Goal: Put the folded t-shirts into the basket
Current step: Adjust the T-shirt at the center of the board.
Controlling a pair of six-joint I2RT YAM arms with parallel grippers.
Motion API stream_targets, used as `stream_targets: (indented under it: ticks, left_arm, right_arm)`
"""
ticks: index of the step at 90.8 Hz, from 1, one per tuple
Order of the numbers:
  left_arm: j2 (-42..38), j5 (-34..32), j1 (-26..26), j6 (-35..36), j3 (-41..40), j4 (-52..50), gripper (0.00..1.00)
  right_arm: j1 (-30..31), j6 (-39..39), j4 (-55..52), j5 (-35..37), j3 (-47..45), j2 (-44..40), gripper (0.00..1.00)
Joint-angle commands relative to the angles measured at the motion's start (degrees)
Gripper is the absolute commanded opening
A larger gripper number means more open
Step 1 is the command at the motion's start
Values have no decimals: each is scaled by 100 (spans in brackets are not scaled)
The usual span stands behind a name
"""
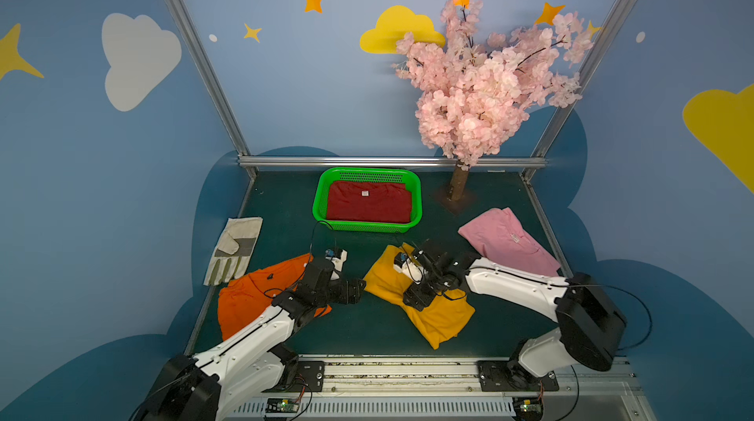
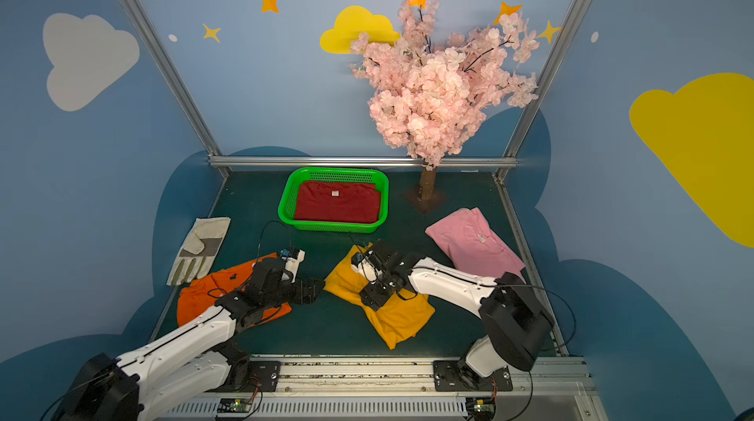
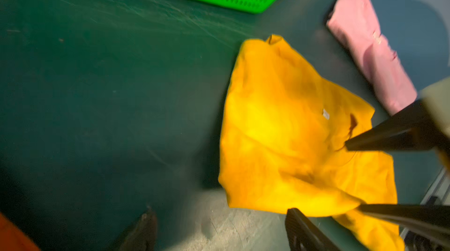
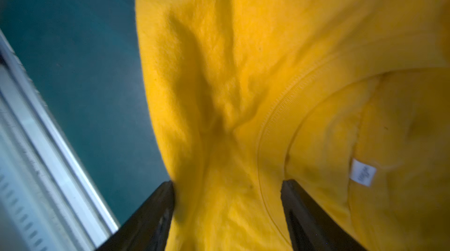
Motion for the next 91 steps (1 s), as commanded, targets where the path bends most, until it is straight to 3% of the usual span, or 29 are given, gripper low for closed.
stream_targets:
  ticks: [1, 10, 18, 35, 59, 77, 91]
  left_arm:
    - [472, 14, -320, 469, 413, 328, 85]
    - [1033, -74, -604, 607, 801, 328, 85]
    - [1433, -129, -826, 699, 1062, 373, 85]
    - [2417, 146, -1171, 562, 1638, 218, 84]
    - [2944, 365, -1304, 301, 1566, 198, 83]
    - [2500, 301, -1540, 145, 879, 242, 83]
    - [1853, 288, -1831, -182, 292, 120, 82]
  right_arm:
    - [-507, 560, 404, -614, -559, -906, 77]
    - [-1193, 1256, 422, -656, -1063, -1530, 80]
    - [-1621, 1965, 332, -172, -1498, -1934, 80]
    - [-1836, 3171, 440, 983, -2176, -2388, 76]
    - [-1881, 3219, 785, 1020, -2084, -1528, 69]
    - [-1968, 2822, 1108, 742, -1515, -402, 62]
    - [-1866, 2394, 1058, 243, -567, 543, 56]
